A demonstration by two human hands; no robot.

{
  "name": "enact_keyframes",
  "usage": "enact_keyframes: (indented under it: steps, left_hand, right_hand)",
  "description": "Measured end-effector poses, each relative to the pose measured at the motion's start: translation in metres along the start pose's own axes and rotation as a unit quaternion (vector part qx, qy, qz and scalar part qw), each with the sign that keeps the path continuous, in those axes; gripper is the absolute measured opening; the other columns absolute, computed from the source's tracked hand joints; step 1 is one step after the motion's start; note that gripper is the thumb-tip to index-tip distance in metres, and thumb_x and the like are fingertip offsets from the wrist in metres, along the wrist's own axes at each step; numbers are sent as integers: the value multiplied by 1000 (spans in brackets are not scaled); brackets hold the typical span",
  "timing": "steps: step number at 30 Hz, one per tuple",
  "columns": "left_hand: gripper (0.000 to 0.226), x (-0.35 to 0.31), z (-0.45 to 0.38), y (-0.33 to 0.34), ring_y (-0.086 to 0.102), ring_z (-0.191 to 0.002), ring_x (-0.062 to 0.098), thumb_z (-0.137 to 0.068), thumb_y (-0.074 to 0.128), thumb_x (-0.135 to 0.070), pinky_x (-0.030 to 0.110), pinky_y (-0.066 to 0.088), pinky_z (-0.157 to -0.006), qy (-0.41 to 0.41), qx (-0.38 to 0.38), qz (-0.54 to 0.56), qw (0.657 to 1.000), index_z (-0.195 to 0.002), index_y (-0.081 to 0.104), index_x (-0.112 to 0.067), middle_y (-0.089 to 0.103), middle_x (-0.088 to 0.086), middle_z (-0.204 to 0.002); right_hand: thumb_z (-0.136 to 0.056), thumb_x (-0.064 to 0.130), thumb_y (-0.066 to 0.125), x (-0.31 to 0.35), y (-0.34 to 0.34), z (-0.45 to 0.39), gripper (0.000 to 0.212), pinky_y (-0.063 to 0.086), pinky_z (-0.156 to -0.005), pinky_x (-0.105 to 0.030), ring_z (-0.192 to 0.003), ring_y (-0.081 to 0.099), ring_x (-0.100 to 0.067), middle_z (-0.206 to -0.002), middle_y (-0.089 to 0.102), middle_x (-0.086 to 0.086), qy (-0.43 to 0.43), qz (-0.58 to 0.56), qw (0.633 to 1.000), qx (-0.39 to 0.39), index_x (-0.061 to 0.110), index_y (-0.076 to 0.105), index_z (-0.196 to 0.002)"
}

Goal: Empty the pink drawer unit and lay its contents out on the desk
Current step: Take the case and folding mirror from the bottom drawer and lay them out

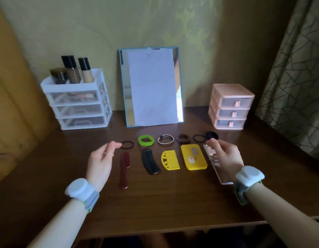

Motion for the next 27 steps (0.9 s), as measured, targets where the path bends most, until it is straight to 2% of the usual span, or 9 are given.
enact_keyframes:
  steps: [2,4,6,9,13,17,20,23,27]
  left_hand:
    - [29,0,-1,5,64,-107,6,-100,44,-39,40,49,-99,-1,0,-7,1000,-93,72,-41,71,-25,-102]
    - [27,-5,0,12,63,-109,6,-96,43,-50,33,46,-97,-6,6,-2,1000,-94,70,-48,67,-34,-103]
    - [32,-21,-9,37,62,-112,8,-91,42,-60,35,45,-101,-2,19,31,999,-97,70,-47,68,-30,-106]
    - [37,-52,-31,101,59,-116,8,-86,42,-61,44,44,-106,-3,74,104,992,-99,71,-43,69,-14,-116]
    - [44,-89,-54,206,58,-110,8,-76,39,-68,43,41,-108,-36,149,159,975,-95,69,-41,67,-9,-115]
    - [64,-103,-69,296,49,-132,17,-87,35,-62,34,32,-114,-51,193,141,970,-129,60,-21,58,1,-138]
    - [55,-102,-76,340,42,-136,16,-98,36,-53,15,23,-100,-76,211,125,967,-139,50,-19,50,-2,-145]
    - [57,-94,-87,371,31,-142,16,-100,30,-51,14,16,-97,-86,241,111,960,-147,37,-20,37,-2,-154]
    - [62,-84,-96,403,25,-145,18,-100,29,-53,18,15,-105,-124,269,115,948,-151,28,-19,29,-1,-158]
  right_hand:
    - [-89,52,53,-8,-12,-1,27,60,-68,-38,-78,68,-18,-80,72,3,5,7,1000,-14,34,72,-83]
    - [-91,50,53,-13,-20,-5,29,56,-76,-40,-84,68,-22,-82,72,4,1,11,1000,-27,29,72,-93]
    - [-92,50,51,-10,-36,-16,34,51,-81,-34,-92,67,-19,-90,73,4,-9,7,998,-59,26,71,-105]
    - [-96,48,45,-2,-60,-47,41,47,-89,-33,-102,64,-22,-102,71,-2,-3,-24,993,-115,20,67,-115]
    - [-98,48,37,-4,-77,-96,48,41,-95,-32,-117,58,-28,-121,66,-6,30,-50,986,-156,20,58,-131]
    - [-95,58,33,-30,-77,-136,60,38,-103,-39,-124,54,-32,-133,61,-11,103,-42,980,-166,20,52,-138]
    - [-94,62,31,-53,-80,-151,67,35,-104,-38,-127,50,-34,-138,56,-12,140,-47,970,-192,18,49,-141]
    - [-92,65,27,-67,-78,-160,68,35,-98,-35,-124,52,-34,-135,59,-11,158,-73,965,-195,23,49,-141]
    - [-92,67,29,-78,-70,-170,66,36,-98,-34,-123,54,-31,-131,62,-9,153,-127,959,-200,27,52,-138]
Point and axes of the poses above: each hand's wrist, its own z-axis away from the middle knuckle, its own y-axis out of the palm, x = y × z, the point moved 6 cm from there along -z, towards the middle knuckle
